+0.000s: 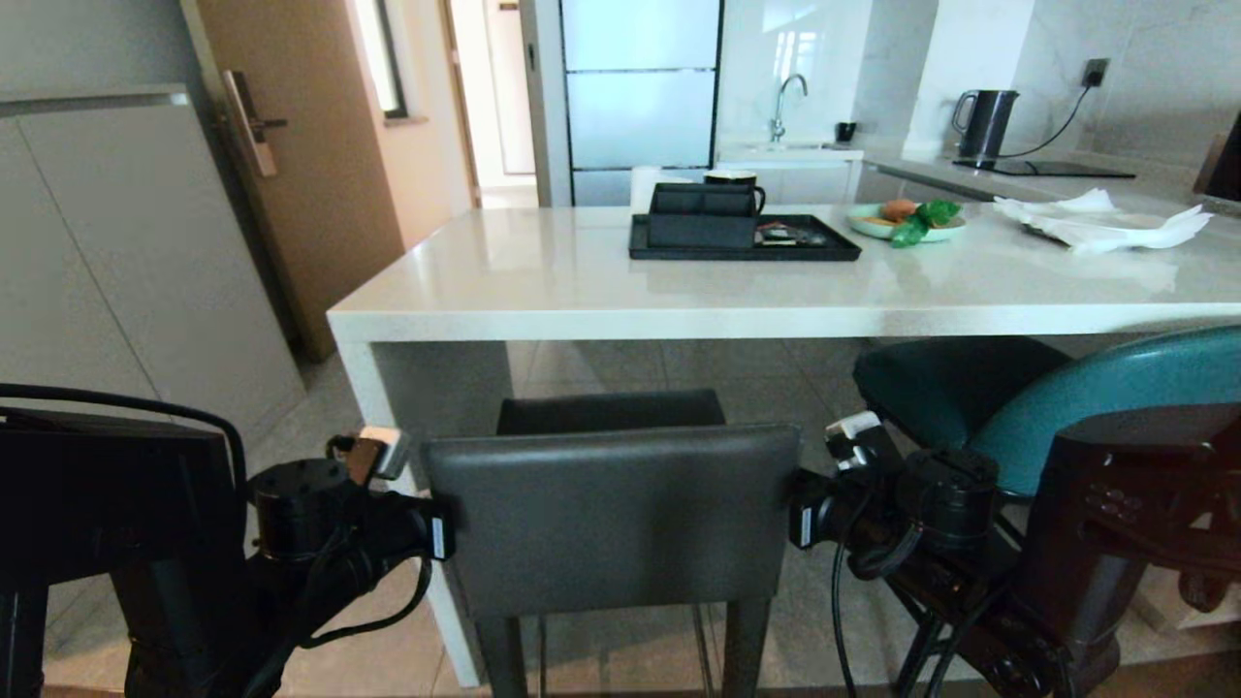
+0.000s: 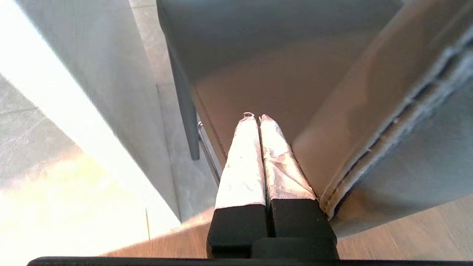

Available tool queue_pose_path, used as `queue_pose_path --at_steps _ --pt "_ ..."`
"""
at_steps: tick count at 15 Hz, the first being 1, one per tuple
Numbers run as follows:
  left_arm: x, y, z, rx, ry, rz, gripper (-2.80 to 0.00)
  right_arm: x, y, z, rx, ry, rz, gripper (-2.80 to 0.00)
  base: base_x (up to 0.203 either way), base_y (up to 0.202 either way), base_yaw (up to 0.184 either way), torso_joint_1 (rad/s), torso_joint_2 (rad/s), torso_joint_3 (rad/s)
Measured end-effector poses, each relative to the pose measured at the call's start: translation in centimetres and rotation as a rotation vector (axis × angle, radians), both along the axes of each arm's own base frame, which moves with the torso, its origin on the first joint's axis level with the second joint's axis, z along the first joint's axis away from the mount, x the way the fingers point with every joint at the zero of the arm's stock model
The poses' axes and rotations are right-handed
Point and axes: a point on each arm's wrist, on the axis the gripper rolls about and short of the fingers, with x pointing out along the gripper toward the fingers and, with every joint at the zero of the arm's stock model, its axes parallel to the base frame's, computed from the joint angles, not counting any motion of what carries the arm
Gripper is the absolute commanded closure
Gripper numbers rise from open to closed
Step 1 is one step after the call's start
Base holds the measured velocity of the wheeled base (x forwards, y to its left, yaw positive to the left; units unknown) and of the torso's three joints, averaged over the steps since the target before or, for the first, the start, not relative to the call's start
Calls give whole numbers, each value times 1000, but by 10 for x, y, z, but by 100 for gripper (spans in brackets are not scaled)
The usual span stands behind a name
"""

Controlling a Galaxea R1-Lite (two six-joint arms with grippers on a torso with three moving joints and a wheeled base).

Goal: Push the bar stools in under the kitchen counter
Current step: Pull the gray chair out from under the dining table

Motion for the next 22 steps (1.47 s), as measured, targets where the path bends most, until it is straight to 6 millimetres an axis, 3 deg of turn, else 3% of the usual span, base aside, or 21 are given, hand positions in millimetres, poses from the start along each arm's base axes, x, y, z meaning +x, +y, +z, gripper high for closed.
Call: queue_pose_path --at_steps 19,22 --pt "-2 -2 0 2 1 -9 0 -2 1 -1 -6 2 4 0 -196 0 -1 2 3 1" --pt "-2 -3 0 2 0 -13 0 -3 0 0 -7 4 4 0 -38 0 -1 -3 2 1"
